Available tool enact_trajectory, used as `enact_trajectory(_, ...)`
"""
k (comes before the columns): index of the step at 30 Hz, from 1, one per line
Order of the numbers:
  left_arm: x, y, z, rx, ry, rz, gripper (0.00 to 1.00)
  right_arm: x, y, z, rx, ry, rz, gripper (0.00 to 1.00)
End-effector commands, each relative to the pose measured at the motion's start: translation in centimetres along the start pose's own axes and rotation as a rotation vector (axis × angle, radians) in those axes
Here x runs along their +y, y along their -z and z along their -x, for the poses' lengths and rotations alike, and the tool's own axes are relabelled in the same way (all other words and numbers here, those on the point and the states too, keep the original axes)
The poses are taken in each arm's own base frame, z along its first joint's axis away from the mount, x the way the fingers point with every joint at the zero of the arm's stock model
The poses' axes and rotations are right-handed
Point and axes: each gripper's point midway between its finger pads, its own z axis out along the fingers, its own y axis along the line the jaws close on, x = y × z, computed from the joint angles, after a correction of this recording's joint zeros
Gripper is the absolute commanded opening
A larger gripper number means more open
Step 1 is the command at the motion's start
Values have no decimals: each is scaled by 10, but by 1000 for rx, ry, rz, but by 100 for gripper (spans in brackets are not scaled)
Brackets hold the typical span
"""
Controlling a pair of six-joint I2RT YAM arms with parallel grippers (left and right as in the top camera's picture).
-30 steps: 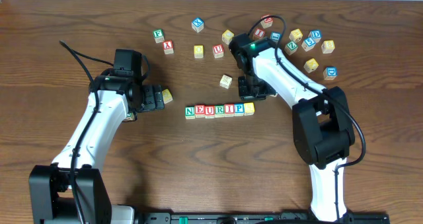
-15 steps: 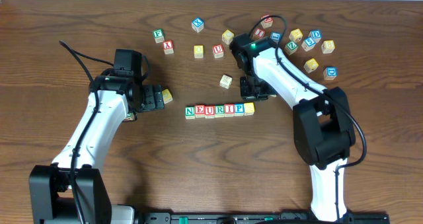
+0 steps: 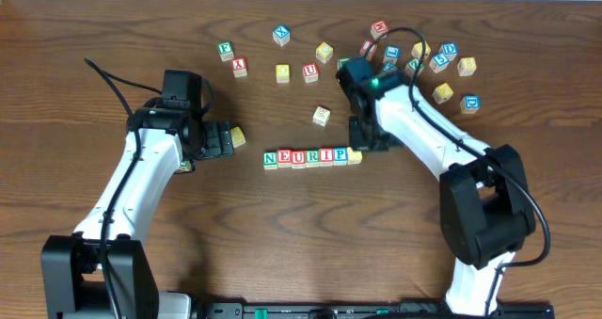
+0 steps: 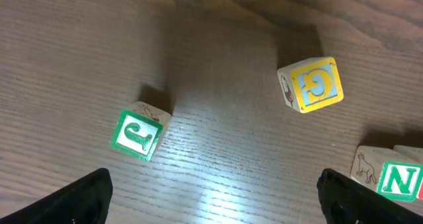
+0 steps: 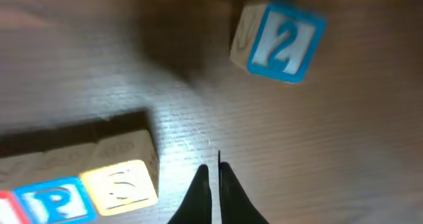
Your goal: Spell out NEURIPS
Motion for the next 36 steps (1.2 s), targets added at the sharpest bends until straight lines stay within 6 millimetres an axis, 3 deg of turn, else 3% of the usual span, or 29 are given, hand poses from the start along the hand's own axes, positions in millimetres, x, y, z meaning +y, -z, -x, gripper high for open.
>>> enact_trajectory(1, -1, 7, 7, -24, 6, -8, 98, 1, 12, -8, -36, -28, 55, 1)
enact_trajectory(17, -1, 7, 7, -24, 6, -8, 98, 20, 12, -16, -47, -10, 108, 1)
enact_trajectory(24, -1, 7, 7, -24, 6, -8, 98, 16, -1, -25, -28, -28, 97, 1)
enact_trajectory(36, -1, 7, 7, -24, 6, -8, 98, 15, -2, -22, -37, -34, 98, 1)
